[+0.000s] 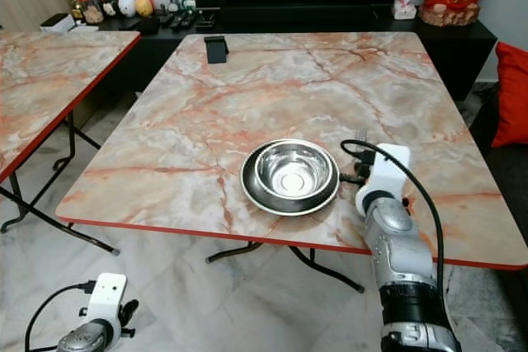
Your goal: Setting the table
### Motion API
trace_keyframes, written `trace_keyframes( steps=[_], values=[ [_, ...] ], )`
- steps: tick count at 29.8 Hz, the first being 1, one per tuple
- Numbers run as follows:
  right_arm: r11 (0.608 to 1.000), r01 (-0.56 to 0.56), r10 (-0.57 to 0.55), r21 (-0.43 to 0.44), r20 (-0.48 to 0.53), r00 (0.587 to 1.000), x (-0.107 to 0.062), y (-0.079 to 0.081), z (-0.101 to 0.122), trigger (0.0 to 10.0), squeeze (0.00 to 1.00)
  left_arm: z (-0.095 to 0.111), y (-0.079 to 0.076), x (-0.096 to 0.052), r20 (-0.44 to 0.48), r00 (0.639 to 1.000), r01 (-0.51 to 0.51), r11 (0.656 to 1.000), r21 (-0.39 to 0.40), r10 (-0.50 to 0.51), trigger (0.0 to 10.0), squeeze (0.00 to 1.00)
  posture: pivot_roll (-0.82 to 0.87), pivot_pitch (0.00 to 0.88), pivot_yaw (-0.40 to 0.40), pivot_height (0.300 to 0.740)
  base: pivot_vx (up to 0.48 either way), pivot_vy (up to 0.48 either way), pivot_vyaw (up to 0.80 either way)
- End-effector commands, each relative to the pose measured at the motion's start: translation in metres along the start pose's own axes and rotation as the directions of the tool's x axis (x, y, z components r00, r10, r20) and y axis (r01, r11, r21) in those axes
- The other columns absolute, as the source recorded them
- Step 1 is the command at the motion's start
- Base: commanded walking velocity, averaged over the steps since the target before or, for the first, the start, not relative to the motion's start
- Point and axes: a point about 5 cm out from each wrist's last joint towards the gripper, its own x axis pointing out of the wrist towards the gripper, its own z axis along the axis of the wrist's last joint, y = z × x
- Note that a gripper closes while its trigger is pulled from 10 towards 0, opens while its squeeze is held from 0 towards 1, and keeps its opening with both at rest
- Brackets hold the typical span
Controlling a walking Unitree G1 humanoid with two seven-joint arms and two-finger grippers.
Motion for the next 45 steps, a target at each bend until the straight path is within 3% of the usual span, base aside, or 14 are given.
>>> trace_keyframes(
  steps=[1, 12, 31, 45],
  values=[
    [1.0, -0.003, 0.003, -0.015, -0.009, 1.0, 0.003, 0.001, 0.006, 10.0, 0.0, -0.001, 0.002, 0.0, -0.008, 1.0, -0.011, 1.0, 0.013, 0.012, 10.0, 0.0, 0.01, 0.0, 0.031, 0.74, 0.0, 0.0, 0.0],
    [1.0, -0.006, 0.006, -0.005, -0.045, 0.999, 0.008, 0.004, 0.009, 10.0, 0.0, 0.001, -0.001, 0.0, 0.011, 1.0, -0.017, 1.0, -0.003, 0.017, 10.0, 0.0, 0.0, 0.0, 0.015, 0.74, 0.0, 0.0, 0.0],
    [0.999, 0.03, -0.028, 0.012, -0.135, 0.99, 0.002, 0.008, -0.018, 10.0, 0.0, 0.009, -0.003, 0.002, 0.048, 0.999, 0.002, 1.0, 0.022, -0.003, 10.0, 0.0, -0.01, 0.0, 0.023, 0.74, 0.0, 0.0, 0.0],
    [0.997, 0.078, -0.08, -0.016, -0.137, 0.987, -0.002, 0.0, -0.024, 10.0, 0.0, 0.013, -0.004, 0.003, 0.063, 0.998, 0.004, 1.0, 0.029, -0.005, 10.0, 0.0, -0.01, 0.0, 0.025, 0.74, 0.0, 0.0, 0.0]
  ],
)
